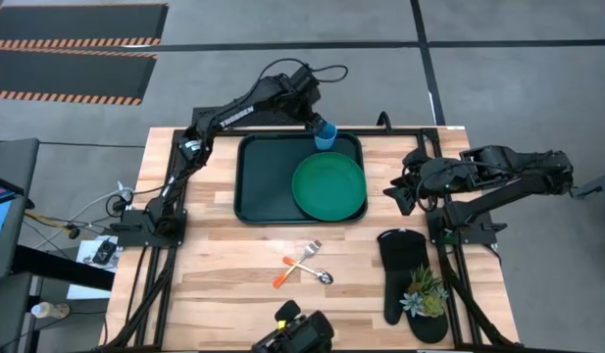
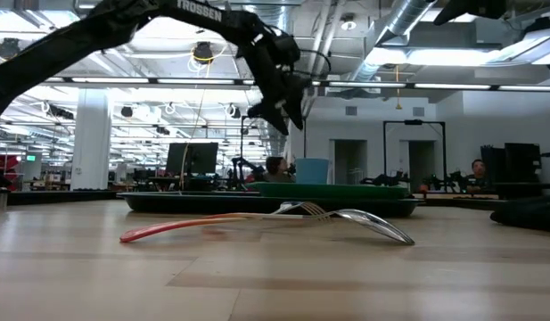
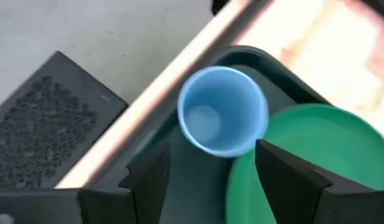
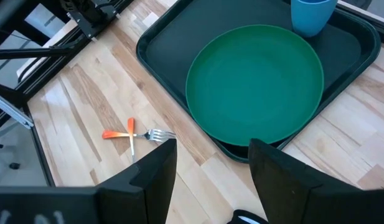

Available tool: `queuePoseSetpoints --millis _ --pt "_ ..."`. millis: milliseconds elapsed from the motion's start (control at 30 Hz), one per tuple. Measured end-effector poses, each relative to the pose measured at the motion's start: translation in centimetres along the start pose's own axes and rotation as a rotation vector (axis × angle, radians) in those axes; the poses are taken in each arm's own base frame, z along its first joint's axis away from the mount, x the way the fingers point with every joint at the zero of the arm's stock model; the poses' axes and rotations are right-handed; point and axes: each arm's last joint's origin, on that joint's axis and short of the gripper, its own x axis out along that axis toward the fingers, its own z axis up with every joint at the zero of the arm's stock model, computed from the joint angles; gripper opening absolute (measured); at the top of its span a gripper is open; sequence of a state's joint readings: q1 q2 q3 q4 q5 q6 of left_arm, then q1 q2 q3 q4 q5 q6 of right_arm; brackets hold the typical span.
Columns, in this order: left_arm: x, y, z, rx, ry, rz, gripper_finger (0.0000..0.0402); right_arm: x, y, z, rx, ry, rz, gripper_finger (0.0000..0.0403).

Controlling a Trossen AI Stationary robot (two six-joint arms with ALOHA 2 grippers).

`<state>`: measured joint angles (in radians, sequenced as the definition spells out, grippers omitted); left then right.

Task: Pick and place plate/cup/fork/spoon on tray
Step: Put the orange spoon to the left of the green plate on the black tray

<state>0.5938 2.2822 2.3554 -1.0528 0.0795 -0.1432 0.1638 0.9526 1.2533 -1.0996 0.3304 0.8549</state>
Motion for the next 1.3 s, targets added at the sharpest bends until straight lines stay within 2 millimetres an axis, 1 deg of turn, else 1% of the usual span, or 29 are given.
queuePoseSetpoints --millis 67,133,267,367,500,600,667,767,867,967,1167,1233,1300 --pt "-1.7 -0.5 -0.1 0.005 0.002 -0.03 0.0218 -0.3 -0.2 0.0 -0.005 -0.008 0.01 0.0223" --pt "-3.9 -1.2 -0.1 0.016 -0.015 -0.066 0.0218 -0.8 -0.4 0.0 -0.006 -0.024 0.027 0.0223" --pt "-9.2 -2.9 -0.3 0.048 -0.09 -0.125 0.0218 -2.4 -1.3 0.0 0.007 -0.067 0.066 0.0223" --pt "-13.2 -4.4 -0.9 0.097 -0.146 -0.136 0.0218 -3.7 -2.2 -0.1 0.024 -0.102 0.098 0.0223" --pt "-17.8 -6.4 -2.9 0.158 -0.144 -0.161 0.0218 -5.1 -3.3 -0.3 0.045 -0.168 0.102 0.0223" --pt "-19.7 -8.3 -5.2 0.202 -0.07 -0.155 0.0218 -5.9 -4.0 -0.5 0.053 -0.202 0.091 0.0223" --pt "-20.3 -9.7 -7.0 0.21 -0.003 -0.131 0.0218 -6.1 -4.3 -0.6 0.054 -0.206 0.087 0.0223" --pt "-20.8 -12.1 -9.5 0.212 0.08 -0.078 0.0218 -6.3 -4.5 -0.6 0.043 -0.21 0.09 0.0223" --pt "-21.0 -14.8 -11.8 0.197 0.104 -0.052 0.0218 -6.3 -4.5 -0.6 0.021 -0.209 0.089 0.0223" --pt "-20.8 -17.8 -14.4 0.186 0.128 -0.054 0.0218 -6.2 -4.4 -0.7 -0.015 -0.189 0.09 0.0223" --pt "-19.3 -23.1 -20.1 0.134 0.131 -0.014 0.0218 -6.0 -4.6 -1.1 -0.051 -0.12 0.084 0.0223" --pt "-18.1 -24.6 -22.0 0.119 0.108 -0.015 0.0218 -6.0 -4.6 -1.2 -0.059 -0.104 0.083 0.0223" --pt "-16.8 -25.5 -23.7 0.105 0.101 -0.016 0.0218 -6.0 -4.7 -1.3 -0.06 -0.1 0.083 0.0223"
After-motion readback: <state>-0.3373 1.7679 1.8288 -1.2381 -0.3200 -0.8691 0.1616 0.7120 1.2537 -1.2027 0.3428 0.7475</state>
